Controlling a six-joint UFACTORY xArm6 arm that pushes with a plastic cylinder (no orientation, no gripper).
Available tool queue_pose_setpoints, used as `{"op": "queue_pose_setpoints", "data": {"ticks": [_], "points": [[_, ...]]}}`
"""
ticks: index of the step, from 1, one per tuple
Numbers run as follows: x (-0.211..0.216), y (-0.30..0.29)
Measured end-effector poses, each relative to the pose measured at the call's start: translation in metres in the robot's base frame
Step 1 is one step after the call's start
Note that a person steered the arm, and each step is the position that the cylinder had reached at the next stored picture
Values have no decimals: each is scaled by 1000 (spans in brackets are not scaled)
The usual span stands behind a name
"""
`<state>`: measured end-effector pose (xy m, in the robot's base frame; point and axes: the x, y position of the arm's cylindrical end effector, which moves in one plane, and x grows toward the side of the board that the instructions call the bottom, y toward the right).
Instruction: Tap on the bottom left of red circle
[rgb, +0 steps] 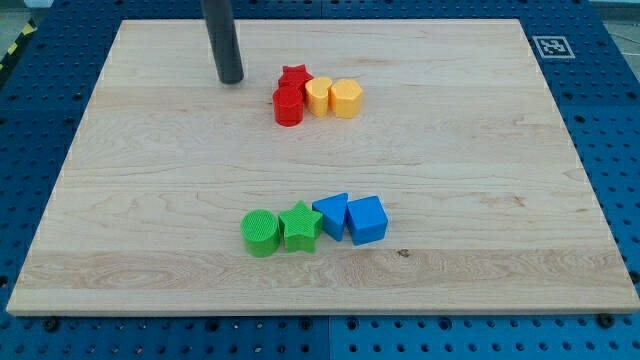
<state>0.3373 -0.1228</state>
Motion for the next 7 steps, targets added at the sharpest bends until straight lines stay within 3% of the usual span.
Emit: {"op": "queue_pose_setpoints", "data": {"ticks": [2,5,7], "points": [[55,33],[58,60],[104,49]]}}
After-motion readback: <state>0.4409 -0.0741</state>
